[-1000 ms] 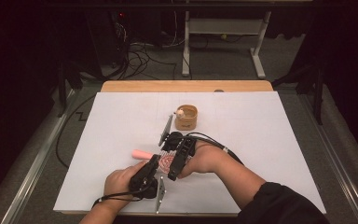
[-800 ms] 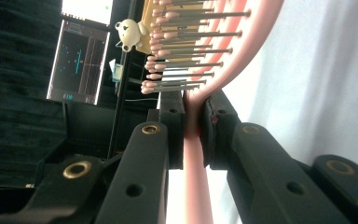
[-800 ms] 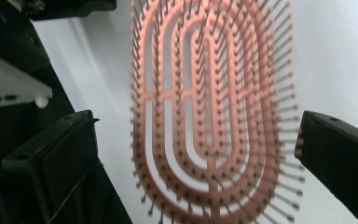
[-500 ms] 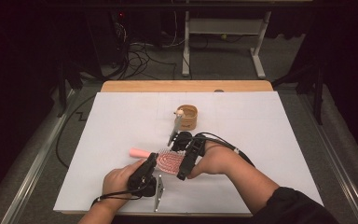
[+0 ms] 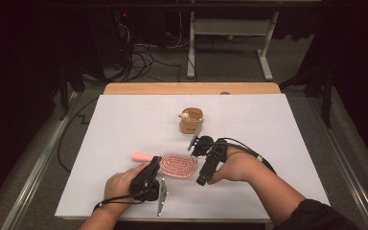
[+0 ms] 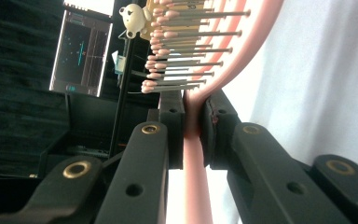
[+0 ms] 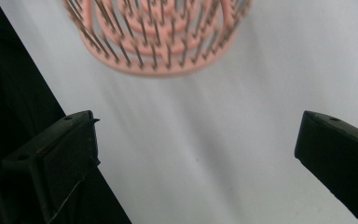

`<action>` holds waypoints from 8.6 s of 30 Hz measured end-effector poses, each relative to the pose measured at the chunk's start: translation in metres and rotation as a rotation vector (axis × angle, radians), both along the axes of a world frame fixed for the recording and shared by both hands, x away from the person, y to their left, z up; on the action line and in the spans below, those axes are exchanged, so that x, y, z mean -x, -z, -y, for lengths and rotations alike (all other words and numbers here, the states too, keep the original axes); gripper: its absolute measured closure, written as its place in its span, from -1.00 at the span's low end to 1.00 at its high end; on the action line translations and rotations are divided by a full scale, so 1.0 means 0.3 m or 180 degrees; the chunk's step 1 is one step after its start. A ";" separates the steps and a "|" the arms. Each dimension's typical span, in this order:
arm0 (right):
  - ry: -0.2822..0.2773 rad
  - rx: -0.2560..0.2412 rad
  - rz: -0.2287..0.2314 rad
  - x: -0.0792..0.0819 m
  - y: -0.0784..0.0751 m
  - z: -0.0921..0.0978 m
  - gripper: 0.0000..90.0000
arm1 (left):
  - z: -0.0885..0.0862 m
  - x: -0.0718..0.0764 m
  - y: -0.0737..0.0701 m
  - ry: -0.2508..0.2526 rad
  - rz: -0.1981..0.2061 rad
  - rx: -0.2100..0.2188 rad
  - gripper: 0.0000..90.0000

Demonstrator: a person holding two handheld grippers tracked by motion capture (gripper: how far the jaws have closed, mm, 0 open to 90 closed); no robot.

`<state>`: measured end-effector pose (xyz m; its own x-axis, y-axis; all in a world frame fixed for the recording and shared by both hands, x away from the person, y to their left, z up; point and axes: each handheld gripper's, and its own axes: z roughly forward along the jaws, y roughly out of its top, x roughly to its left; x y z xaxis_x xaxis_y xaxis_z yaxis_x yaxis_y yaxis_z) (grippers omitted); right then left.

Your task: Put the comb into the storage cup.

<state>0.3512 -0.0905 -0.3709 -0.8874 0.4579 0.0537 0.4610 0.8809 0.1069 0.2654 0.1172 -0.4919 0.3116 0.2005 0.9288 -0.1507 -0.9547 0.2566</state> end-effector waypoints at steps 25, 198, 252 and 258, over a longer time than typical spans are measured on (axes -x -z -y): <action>0.0138 0.0300 0.0097 0.003 0.135 0.166 -0.96 | -0.005 -0.006 -0.007 -0.0079 -0.0009 0.0053 0.80; 0.0750 -0.3186 0.1841 0.113 0.133 0.179 -1.00 | -0.090 -0.082 -0.206 0.0132 -0.1494 0.2815 0.80; 0.0572 -0.3416 0.1719 0.128 0.075 0.050 -1.00 | 0.006 -0.049 -0.165 0.0258 -0.1465 0.2763 0.80; 0.0597 -0.3453 0.1703 0.127 0.073 0.043 -1.00 | 0.015 -0.044 -0.161 0.0273 -0.1476 0.2738 0.80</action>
<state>0.3131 -0.1034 -0.3926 -0.8397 0.5258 0.1356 0.2438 0.1419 0.9594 0.2787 0.1127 -0.4436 0.6539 0.7111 0.2583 0.0805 -0.4048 0.9108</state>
